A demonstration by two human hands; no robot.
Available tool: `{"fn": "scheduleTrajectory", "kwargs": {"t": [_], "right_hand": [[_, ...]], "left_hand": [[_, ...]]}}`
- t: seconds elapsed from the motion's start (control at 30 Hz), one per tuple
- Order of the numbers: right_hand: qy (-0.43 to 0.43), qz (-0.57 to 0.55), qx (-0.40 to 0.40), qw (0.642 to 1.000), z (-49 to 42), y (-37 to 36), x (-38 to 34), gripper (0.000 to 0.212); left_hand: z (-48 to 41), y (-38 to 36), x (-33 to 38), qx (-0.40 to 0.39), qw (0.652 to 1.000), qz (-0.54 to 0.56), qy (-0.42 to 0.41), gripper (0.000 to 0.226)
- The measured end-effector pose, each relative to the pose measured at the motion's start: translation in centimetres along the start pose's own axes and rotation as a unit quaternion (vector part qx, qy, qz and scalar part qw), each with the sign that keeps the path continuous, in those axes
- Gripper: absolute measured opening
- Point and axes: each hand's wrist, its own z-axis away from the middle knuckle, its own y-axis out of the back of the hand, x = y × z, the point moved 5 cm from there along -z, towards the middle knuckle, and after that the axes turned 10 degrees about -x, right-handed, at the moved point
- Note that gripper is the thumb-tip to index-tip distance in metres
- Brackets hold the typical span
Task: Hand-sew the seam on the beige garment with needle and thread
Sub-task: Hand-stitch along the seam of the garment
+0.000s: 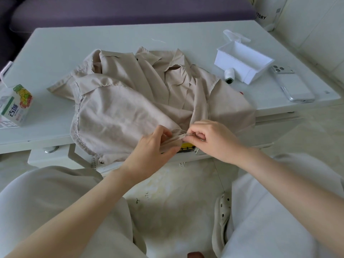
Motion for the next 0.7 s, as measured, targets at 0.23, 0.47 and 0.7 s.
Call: {"fn": "scheduleTrajectory", "kwargs": {"t": [0.23, 0.47, 0.7], "right_hand": [[-0.007, 0.003, -0.024, 1.0, 0.4, -1.0, 0.7, 0.026], [-0.01, 0.005, -0.046, 0.999, 0.6, -1.7, 0.9, 0.033], [-0.019, 0.034, -0.057, 0.998, 0.5, -1.6, 1.1, 0.032]], "left_hand": [[0.1, 0.4, 0.4, 0.056, 0.997, 0.029, -0.043, 0.024], [0.0, 0.7, 0.7, 0.086, 0.993, 0.041, -0.068, 0.029], [-0.4, 0.4, 0.6, 0.054, 0.997, 0.034, -0.054, 0.008]]}}
